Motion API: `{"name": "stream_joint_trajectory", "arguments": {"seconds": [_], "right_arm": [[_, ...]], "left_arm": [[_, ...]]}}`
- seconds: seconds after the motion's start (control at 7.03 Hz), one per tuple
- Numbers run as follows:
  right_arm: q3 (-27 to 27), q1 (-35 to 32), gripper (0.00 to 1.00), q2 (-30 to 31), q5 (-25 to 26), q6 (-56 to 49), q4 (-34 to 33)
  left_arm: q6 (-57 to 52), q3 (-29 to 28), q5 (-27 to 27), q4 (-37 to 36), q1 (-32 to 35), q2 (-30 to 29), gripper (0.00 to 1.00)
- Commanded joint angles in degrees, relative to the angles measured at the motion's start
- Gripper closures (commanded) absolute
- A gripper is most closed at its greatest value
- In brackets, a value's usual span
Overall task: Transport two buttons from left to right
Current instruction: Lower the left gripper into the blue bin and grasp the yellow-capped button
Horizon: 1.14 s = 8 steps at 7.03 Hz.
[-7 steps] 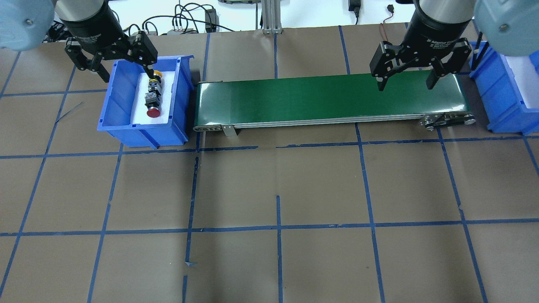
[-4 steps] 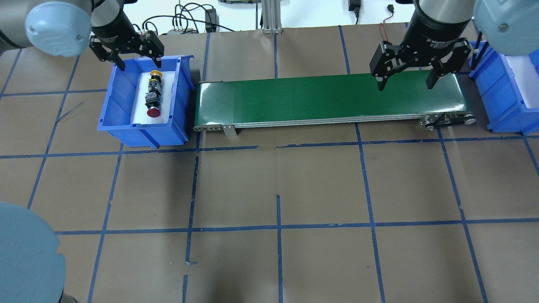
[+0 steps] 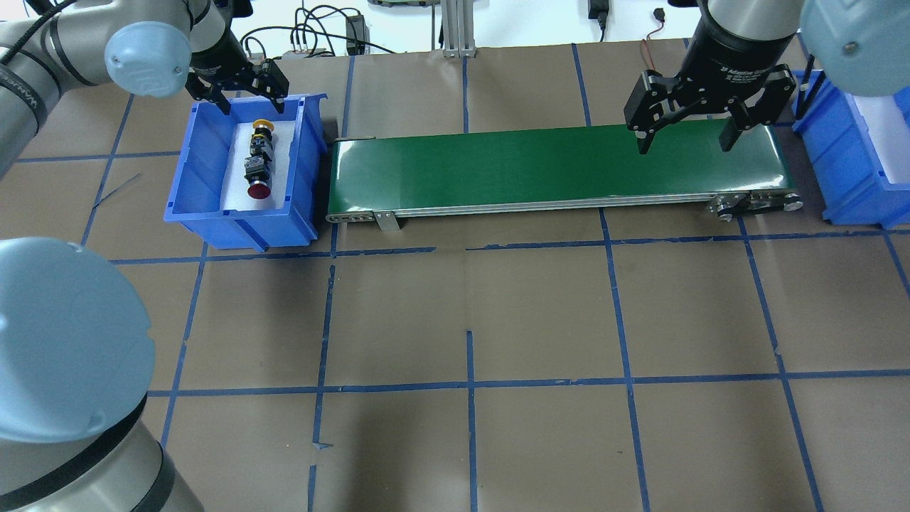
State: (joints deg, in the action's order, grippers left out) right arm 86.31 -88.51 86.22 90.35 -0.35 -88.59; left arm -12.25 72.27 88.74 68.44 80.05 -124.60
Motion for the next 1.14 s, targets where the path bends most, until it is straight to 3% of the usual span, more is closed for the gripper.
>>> {"name": "stream_joint_trajectory", "arguments": {"seconds": [0.0, 0.14, 0.85, 1.0], "right_arm": [[0.0, 0.0, 0.0, 0.0, 0.0, 0.0, 0.0], [0.0, 0.0, 0.0, 0.0, 0.0, 0.0, 0.0], [0.1, 0.0, 0.0, 0.0, 0.0, 0.1, 0.0], [0.1, 0.0, 0.0, 0.0, 0.0, 0.3, 0.0]], "left_arm": [[-1.9, -0.1, -0.2, -1.7, -1.6, -2.6, 0.0], [-1.3, -0.1, -3.7, -2.3, -1.6, -3.7, 0.0], [-1.6, 0.0, -3.7, -5.7, -1.6, -7.4, 0.0], [-1.5, 0.4, -3.3, -5.8, -1.2, -7.6, 0.05]]}}
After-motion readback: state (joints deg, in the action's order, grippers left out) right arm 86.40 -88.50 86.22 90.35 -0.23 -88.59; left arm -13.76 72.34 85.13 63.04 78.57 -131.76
